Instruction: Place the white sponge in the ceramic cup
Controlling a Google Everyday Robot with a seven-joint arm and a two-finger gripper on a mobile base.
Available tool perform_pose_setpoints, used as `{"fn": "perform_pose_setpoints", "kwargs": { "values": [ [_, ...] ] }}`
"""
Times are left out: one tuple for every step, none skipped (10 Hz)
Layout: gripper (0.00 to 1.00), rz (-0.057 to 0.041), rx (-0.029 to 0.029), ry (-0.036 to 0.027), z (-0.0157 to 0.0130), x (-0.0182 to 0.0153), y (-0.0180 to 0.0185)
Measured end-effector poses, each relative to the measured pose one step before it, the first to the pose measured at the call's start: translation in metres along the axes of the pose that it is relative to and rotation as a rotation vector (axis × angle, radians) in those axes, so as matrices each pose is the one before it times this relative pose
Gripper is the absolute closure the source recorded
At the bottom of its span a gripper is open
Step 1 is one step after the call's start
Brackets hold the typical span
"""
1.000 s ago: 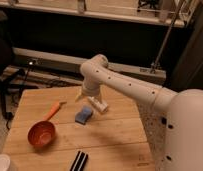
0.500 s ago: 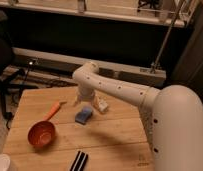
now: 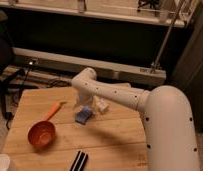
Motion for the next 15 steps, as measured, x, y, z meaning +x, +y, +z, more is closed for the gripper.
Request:
{"fn": "perform_pose_setpoints", "kwargs": {
  "values": [
    [0.2, 0.02211, 0.00688, -0.01021, 0.00453, 0.00135, 0.00047],
    [0.2, 0.02126, 0.00792, -0.01699, 0.00283, 0.00179, 0.00101],
    [0.2, 0.02077, -0.00616, -0.03042, 0.00091, 0.00174, 0.00476],
    [0.2, 0.00693, -0.00328, -0.01859, -0.00146, 0.00228, 0.00297],
    [0.2, 0.0074, -0.00232, -0.025, -0.00318, 0.00271, 0.00322],
    [0.2, 0.00289, -0.0004, -0.01669, -0.00164, 0.00052, 0.00165],
    [0.2, -0.00173, 0.00293, -0.05597, -0.00395, -0.00254, 0.00074],
    [0.2, -0.00474, 0.00377, -0.02734, -0.00027, -0.00267, -0.00159],
    [0.2, -0.00835, 0.01194, -0.04749, 0.00035, -0.00508, -0.00469],
    [0.2, -0.00344, 0.00907, -0.02558, 0.00072, -0.00232, -0.00219],
    [0.2, -0.00335, 0.00857, -0.02461, 0.00111, -0.00142, -0.00172],
    [0.2, -0.0026, 0.00295, -0.01526, 0.00138, 0.00023, -0.00034],
    [0.2, 0.00152, -0.00373, -0.00974, 0.00221, 0.00244, 0.00292],
    [0.2, 0.00473, -0.00509, -0.00527, 0.00232, 0.00351, 0.00455],
    [0.2, 0.00349, -0.00305, -0.0041, 0.00246, 0.00363, 0.00338]
  ]
}}
